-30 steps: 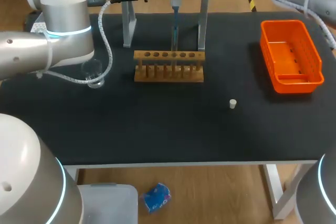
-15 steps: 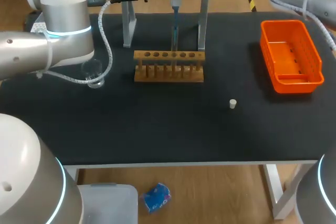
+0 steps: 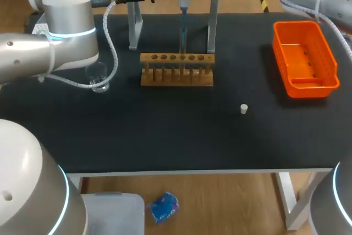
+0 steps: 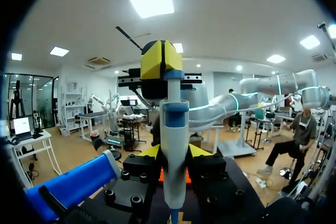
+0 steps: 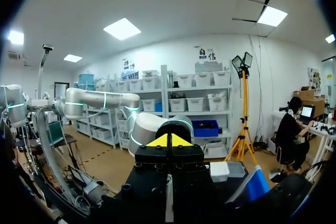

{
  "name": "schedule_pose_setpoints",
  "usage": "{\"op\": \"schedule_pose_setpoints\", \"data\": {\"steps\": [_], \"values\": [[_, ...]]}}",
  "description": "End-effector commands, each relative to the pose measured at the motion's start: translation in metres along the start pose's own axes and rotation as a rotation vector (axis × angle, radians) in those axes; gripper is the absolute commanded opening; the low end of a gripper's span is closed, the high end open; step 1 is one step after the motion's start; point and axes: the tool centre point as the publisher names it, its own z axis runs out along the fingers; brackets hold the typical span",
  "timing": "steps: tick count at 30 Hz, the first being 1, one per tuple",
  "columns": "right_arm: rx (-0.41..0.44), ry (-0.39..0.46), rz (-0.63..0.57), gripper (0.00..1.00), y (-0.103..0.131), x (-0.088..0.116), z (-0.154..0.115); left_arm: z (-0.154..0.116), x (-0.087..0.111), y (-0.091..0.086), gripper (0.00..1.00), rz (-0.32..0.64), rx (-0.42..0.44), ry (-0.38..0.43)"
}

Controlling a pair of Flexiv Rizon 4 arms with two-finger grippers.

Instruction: Invert the test tube, pick up the pipette, mount the tip to pipette, aspirate from beaker and dispense into the tube, eject the tip, return the pipette, and cap with the stopper.

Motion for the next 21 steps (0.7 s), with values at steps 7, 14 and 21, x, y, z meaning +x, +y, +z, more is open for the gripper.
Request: {"op": "schedule_pose_setpoints", "data": {"steps": [7, 14, 21], "values": [[0.002, 0.005, 0.013, 0.00, -0.007, 0.000, -0.002, 0.001, 0.001, -0.002, 0.00, 0.001, 0.002, -0.005], [0.008, 0.008, 0.032, 0.00, -0.013, 0.000, -0.002, 0.001, 0.001, -0.002, 0.00, 0.001, 0.002, -0.005], [0.008, 0.006, 0.048, 0.00, -0.018, 0.002, -0.003, 0.001, 0.001, -0.002, 0.00, 0.001, 0.002, -0.005]]}}
